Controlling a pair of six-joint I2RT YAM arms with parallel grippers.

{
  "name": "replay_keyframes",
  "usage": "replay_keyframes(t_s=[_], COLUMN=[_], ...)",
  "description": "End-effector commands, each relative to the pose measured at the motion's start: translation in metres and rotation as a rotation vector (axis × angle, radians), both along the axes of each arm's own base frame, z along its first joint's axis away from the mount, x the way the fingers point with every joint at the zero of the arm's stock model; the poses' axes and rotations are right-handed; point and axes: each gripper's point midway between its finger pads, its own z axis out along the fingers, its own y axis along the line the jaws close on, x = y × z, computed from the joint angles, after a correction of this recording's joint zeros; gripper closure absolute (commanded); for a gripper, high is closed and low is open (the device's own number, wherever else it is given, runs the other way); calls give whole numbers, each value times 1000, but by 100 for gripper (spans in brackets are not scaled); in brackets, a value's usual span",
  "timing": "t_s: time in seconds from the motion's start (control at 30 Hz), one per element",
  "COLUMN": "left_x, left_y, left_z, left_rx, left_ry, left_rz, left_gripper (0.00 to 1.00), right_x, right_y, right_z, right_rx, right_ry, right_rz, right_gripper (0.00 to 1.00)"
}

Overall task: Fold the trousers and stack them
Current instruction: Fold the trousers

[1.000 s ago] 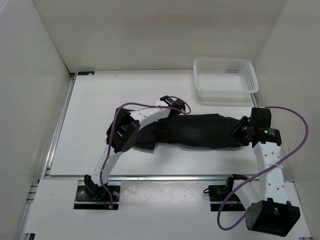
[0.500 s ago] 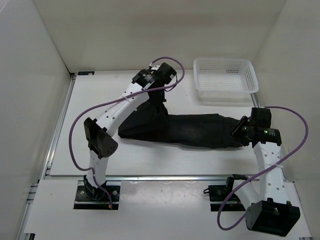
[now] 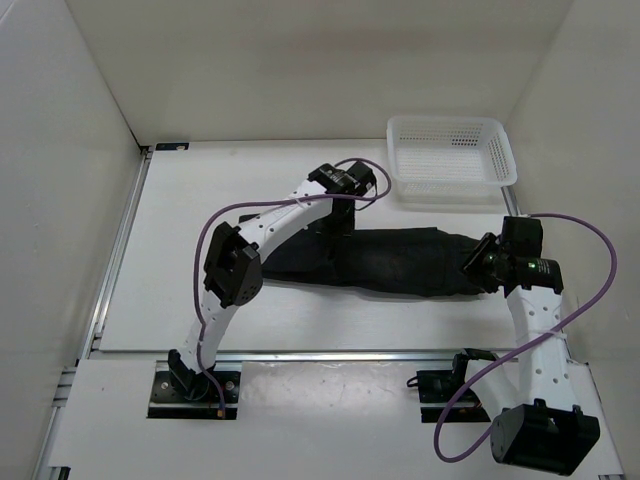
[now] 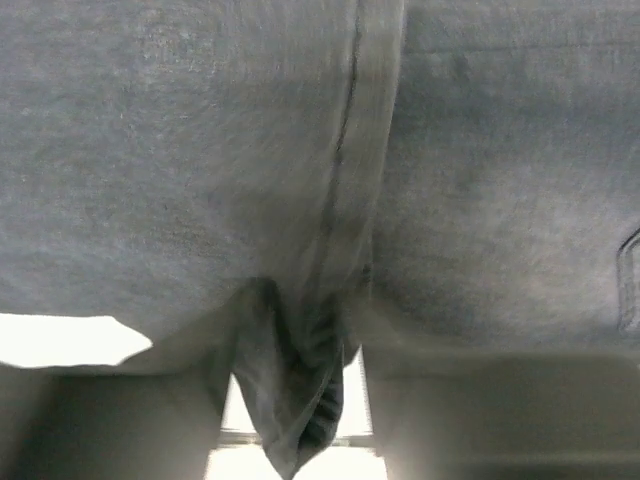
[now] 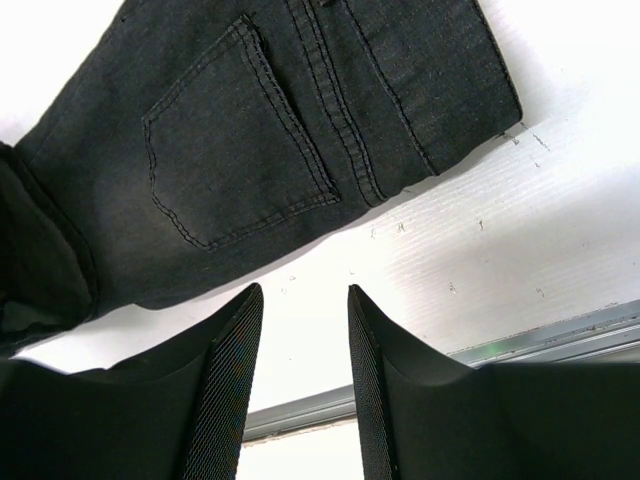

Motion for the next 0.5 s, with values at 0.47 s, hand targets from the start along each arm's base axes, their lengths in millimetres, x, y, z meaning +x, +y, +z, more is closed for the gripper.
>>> replay_keyframes(t_s=[0.47], left_x=[-23], left_y=[-8], left_z=[-56], left_rx=[142], left_ry=[93], left_rz=[-99], left_gripper=[15], right_x=[-2], right_y=[3], right_z=[-2], right_rx=[8], right_ry=[-5], right_rz=[21], right_gripper=[55])
